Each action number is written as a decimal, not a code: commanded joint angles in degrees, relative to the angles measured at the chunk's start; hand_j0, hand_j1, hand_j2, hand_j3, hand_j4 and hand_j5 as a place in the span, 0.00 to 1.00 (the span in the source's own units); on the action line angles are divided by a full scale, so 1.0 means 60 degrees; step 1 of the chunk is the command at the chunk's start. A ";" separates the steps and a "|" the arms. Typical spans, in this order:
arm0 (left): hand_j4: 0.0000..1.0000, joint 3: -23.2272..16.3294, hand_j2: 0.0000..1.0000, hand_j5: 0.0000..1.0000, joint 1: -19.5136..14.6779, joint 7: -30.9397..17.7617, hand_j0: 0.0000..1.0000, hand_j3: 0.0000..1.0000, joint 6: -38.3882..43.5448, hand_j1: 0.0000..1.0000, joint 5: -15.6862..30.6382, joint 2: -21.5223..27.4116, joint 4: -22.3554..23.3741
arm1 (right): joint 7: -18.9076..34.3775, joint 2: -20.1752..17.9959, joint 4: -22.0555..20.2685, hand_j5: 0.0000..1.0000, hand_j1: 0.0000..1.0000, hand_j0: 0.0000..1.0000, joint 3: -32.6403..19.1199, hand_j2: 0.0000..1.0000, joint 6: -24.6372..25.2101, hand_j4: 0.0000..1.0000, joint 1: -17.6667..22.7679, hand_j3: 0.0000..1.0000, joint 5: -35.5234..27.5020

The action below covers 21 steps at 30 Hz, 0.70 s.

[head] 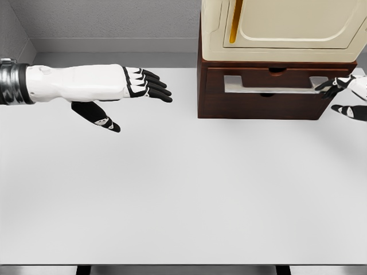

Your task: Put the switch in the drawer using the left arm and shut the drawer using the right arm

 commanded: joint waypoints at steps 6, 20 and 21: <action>1.00 -0.0010 1.00 1.00 0.0000 0.0004 1.00 1.00 0.0020 1.00 0.0050 -0.0009 0.0013 | 0.0080 0.0427 0.0051 0.68 0.68 0.68 0.0367 0.68 -0.0507 0.68 -0.0087 0.68 0.0410; 1.00 0.0005 1.00 1.00 0.0000 0.0004 1.00 1.00 0.0020 1.00 0.0050 -0.0009 0.0028 | 0.0080 0.0545 0.0328 0.72 0.72 0.72 0.0147 0.72 -0.0507 0.72 -0.0117 0.72 0.0293; 1.00 0.0005 1.00 1.00 0.0000 0.0004 1.00 1.00 0.0020 1.00 0.0050 -0.0009 0.0028 | 0.0080 0.0545 0.0402 0.72 0.72 0.72 -0.0043 0.72 -0.0507 0.72 -0.0073 0.72 0.0278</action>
